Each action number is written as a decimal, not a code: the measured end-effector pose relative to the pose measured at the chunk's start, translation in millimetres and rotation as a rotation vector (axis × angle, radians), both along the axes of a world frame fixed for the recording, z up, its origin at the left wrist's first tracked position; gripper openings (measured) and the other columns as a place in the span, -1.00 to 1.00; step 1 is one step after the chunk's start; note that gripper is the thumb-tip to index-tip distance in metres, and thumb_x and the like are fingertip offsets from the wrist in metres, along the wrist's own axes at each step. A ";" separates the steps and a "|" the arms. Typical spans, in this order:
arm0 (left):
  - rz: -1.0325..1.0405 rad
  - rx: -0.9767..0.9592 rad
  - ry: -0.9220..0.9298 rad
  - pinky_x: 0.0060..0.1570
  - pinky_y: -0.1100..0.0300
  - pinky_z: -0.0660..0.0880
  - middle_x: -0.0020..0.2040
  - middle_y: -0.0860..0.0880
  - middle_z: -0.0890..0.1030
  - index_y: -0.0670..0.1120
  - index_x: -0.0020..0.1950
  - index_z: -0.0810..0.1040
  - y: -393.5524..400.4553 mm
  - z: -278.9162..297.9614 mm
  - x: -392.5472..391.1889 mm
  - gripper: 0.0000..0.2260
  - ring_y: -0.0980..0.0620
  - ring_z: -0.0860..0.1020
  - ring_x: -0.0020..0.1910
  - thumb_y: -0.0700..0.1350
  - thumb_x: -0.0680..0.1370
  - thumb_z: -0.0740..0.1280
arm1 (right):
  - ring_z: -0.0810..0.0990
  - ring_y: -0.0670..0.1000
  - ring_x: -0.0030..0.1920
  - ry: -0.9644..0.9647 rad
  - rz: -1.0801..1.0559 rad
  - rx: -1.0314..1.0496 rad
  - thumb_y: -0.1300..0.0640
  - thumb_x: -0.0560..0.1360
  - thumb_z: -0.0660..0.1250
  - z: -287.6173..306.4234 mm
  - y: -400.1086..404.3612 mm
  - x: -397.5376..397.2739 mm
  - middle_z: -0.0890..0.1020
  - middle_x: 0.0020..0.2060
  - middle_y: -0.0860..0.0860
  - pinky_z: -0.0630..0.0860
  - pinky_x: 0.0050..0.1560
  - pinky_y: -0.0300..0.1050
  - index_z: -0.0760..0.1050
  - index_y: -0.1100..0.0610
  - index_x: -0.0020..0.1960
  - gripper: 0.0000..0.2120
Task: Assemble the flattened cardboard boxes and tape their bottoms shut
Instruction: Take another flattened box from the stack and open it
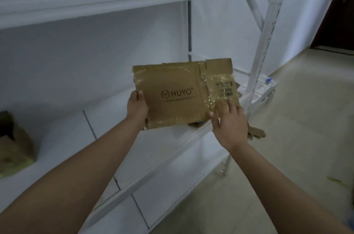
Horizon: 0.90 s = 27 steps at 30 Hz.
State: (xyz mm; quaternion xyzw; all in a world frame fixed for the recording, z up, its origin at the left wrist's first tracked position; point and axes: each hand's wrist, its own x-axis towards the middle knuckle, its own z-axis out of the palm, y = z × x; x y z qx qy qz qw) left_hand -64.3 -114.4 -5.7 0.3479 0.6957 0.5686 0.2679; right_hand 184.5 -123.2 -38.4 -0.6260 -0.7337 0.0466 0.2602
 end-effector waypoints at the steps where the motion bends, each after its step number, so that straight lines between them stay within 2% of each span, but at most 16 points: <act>1: 0.035 -0.002 0.023 0.11 0.07 0.40 0.10 -0.02 0.49 -0.09 0.28 0.44 -16.6 1.9 -7.8 -0.68 -0.03 0.46 0.08 -0.01 0.70 -0.01 | 0.27 0.30 0.41 0.004 -0.008 0.008 -0.02 0.62 0.18 1.1 -9.0 0.7 0.31 0.45 0.23 0.28 0.35 0.18 0.31 0.21 0.43 -0.54; 5: 0.126 0.034 0.024 0.23 -0.02 0.42 0.08 -0.06 0.54 -0.05 0.15 0.49 -80.2 10.3 -37.5 -0.73 -0.07 0.49 0.08 -0.01 0.69 0.03 | 0.26 0.33 0.39 0.105 -0.046 0.014 0.00 0.61 0.20 4.8 -41.2 -4.9 0.30 0.43 0.29 0.24 0.38 0.21 0.26 0.27 0.45 -0.50; 8: 0.175 0.067 -0.011 0.14 0.07 0.40 0.00 -0.05 0.54 -0.05 0.07 0.50 -121.7 17.2 -57.6 -0.76 -0.05 0.48 0.02 -0.05 0.69 0.06 | 0.28 0.31 0.40 0.221 -0.048 -0.078 -0.10 0.62 0.11 4.1 -54.2 -18.4 0.30 0.43 0.29 0.24 0.37 0.20 0.17 0.29 0.49 -0.40; 11: 0.230 0.100 -0.044 0.05 0.19 0.32 -0.11 0.06 0.50 0.00 0.12 0.48 -158.8 26.8 -71.1 -0.80 0.04 0.46 -0.06 -0.05 0.69 0.07 | 0.43 0.26 0.30 0.510 0.078 -0.166 -0.16 0.61 0.04 6.0 -66.7 -41.0 0.45 0.32 0.21 0.41 0.19 0.10 0.20 0.25 0.45 -0.41; 13: 0.266 0.104 -0.020 0.10 0.18 0.31 -0.01 0.02 0.50 -0.05 0.26 0.49 -184.1 30.1 -85.1 -0.72 0.00 0.44 0.06 -0.01 0.69 0.07 | 0.49 0.22 0.24 0.652 0.149 -0.231 -0.10 0.65 0.05 13.2 -79.2 -62.8 0.50 0.26 0.17 0.38 0.04 -0.03 0.23 0.25 0.40 -0.51; 16: 0.317 0.099 0.060 0.24 0.13 0.33 0.21 -0.04 0.50 -0.08 0.38 0.46 -222.4 28.5 -117.6 -0.60 -0.05 0.44 0.26 0.09 0.67 0.07 | 0.50 0.21 0.23 0.722 0.219 -0.249 -0.08 0.65 0.06 24.4 -98.8 -101.9 0.50 0.25 0.17 0.33 0.02 -0.08 0.23 0.24 0.38 -0.54; 20: 0.358 0.118 0.173 0.14 0.16 0.28 0.17 0.05 0.45 -0.04 0.38 0.43 -276.5 27.9 -164.7 -0.61 0.03 0.41 0.20 0.09 0.68 0.01 | 0.50 0.14 0.21 0.754 0.349 -0.215 -0.05 0.66 0.07 32.2 -128.8 -161.7 0.50 0.23 0.10 0.31 0.05 -0.12 0.20 0.20 0.41 -0.57; 24: 0.407 0.112 0.185 0.30 0.02 0.29 0.21 0.06 0.40 0.02 0.44 0.33 -332.5 23.1 -228.2 -0.60 -0.03 0.38 0.28 0.13 0.68 -0.03 | 0.47 0.02 0.10 0.844 0.508 -0.261 -0.06 0.67 0.06 35.1 -166.1 -238.9 0.46 0.13 -0.04 0.35 0.09 -0.09 0.15 0.09 0.47 -0.57; 27: 0.445 0.127 0.160 0.28 0.04 0.29 0.23 0.06 0.41 0.05 0.43 0.35 -372.7 20.7 -279.8 -0.62 0.02 0.36 0.24 0.12 0.68 -0.01 | 0.47 0.03 0.10 0.937 0.561 -0.361 -0.02 0.68 0.02 37.0 -198.9 -305.3 0.48 0.11 -0.01 0.34 0.10 -0.09 0.22 0.08 0.42 -0.65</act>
